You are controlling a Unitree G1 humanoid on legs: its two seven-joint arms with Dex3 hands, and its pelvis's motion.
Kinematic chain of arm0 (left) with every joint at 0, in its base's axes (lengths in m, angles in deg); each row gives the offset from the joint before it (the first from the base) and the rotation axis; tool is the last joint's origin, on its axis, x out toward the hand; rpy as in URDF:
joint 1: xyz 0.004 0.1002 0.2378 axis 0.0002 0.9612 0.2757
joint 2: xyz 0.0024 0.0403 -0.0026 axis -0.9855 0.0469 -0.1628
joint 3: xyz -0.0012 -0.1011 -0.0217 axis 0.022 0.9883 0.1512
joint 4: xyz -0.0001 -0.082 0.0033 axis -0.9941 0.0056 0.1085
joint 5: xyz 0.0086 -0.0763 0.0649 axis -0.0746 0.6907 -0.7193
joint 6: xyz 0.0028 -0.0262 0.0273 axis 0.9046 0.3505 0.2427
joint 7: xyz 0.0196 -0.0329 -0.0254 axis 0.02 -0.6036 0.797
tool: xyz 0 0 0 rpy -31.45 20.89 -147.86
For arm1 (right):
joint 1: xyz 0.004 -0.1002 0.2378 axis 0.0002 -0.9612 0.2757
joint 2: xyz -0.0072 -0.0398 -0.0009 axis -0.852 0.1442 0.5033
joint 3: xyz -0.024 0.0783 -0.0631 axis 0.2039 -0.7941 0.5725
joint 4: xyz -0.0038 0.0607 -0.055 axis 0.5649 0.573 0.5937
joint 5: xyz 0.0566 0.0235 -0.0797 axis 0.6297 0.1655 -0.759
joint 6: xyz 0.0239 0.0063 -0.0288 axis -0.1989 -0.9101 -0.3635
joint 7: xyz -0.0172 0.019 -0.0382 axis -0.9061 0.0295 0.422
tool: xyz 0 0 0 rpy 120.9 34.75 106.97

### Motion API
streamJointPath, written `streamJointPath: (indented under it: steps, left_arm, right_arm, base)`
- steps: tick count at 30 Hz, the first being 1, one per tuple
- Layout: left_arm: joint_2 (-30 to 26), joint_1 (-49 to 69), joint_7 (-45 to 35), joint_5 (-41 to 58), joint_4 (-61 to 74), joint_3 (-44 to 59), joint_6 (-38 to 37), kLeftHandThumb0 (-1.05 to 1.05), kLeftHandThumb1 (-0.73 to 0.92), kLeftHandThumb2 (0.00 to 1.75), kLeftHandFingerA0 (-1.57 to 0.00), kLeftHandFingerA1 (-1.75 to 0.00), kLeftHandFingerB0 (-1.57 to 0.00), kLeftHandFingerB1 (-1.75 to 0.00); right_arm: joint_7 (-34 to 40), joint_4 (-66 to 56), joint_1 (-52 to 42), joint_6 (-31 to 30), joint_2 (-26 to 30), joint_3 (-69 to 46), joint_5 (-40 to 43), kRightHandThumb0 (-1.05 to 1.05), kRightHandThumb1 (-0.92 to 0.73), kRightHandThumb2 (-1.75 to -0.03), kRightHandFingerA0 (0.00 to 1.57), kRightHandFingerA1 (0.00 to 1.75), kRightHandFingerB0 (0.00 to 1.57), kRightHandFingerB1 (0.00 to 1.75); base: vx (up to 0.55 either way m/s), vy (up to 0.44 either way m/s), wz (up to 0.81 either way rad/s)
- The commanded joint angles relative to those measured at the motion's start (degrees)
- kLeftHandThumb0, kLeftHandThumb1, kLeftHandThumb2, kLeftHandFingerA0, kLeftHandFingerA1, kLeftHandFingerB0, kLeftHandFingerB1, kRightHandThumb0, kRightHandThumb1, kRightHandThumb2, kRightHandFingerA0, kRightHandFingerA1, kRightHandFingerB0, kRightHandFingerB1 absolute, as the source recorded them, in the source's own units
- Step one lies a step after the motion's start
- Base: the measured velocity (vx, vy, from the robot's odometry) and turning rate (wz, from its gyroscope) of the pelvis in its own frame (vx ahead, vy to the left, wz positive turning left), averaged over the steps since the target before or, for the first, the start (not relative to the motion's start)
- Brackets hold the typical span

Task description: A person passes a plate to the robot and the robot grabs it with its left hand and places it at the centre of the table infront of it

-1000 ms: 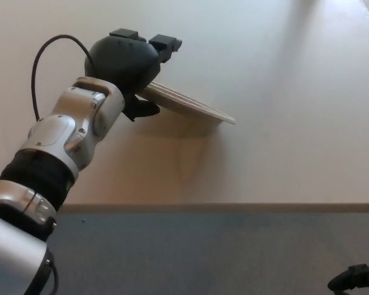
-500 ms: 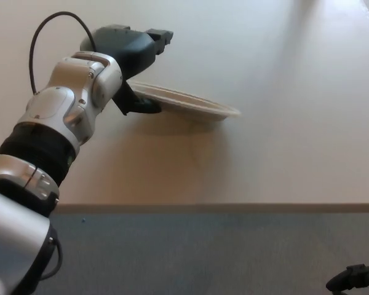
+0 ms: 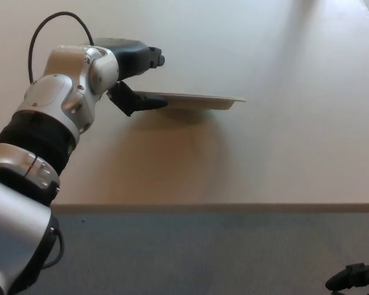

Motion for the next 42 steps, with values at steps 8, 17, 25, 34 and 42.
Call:
streamJointPath:
  steps: [8, 17, 25, 34, 42]
  left_arm:
    - [-1.4, -1.9, -31.4, 4.9, -0.2, -1.1, 14.0, -0.91, 0.81, 1.21, -0.02, -0.28, -0.12, -0.31]
    - [-2.8, -0.3, -30.1, 4.4, 2.5, -1.2, 12.0, -0.88, 0.84, 1.21, -0.02, -0.29, -0.15, -0.35]
    - [-4.8, 4.7, -10.4, -3.3, 10.1, -6.7, 7.8, -1.02, 0.92, 0.92, -0.36, -0.44, -0.04, -0.21]
    - [-3.7, 5.8, -1.9, 0.3, 7.5, -5.5, 5.3, -0.98, 0.85, 1.29, -0.09, -0.29, -0.08, -0.13]
    - [-9.3, 17.6, -0.2, 8.1, 36.9, 7.5, 3.6, -0.98, 0.92, 0.84, -0.22, -0.34, -0.09, -0.25]
  right_arm:
    - [-2.1, -1.1, 2.5, 0.4, 3.0, 1.1, -1.4, -0.68, -0.68, -0.61, 0.76, 0.63, 0.56, 0.53]
    - [-3.1, -0.7, 4.3, -0.3, 3.2, 1.3, -1.2, -0.66, -0.66, -0.61, 0.75, 0.64, 0.55, 0.54]
    - [-3.2, -0.8, 6.1, -1.2, 3.0, 1.4, -1.0, -0.64, -0.67, -0.60, 0.75, 0.64, 0.55, 0.54]
    - [-3.3, -0.8, 6.4, -1.3, 3.0, 1.4, -1.0, -0.67, -0.67, -0.61, 0.74, 0.63, 0.55, 0.53]
    - [-3.3, -1.1, 6.2, -0.4, 3.4, 1.7, -1.4, -0.68, -0.68, -0.62, 0.76, 0.64, 0.56, 0.54]
  base:
    - [0.00, 0.000, 0.00]
    - [0.00, 0.000, 0.00]
    - [0.00, 0.000, 0.00]
    - [0.00, 0.000, 0.00]
    - [0.00, 0.000, 0.00]
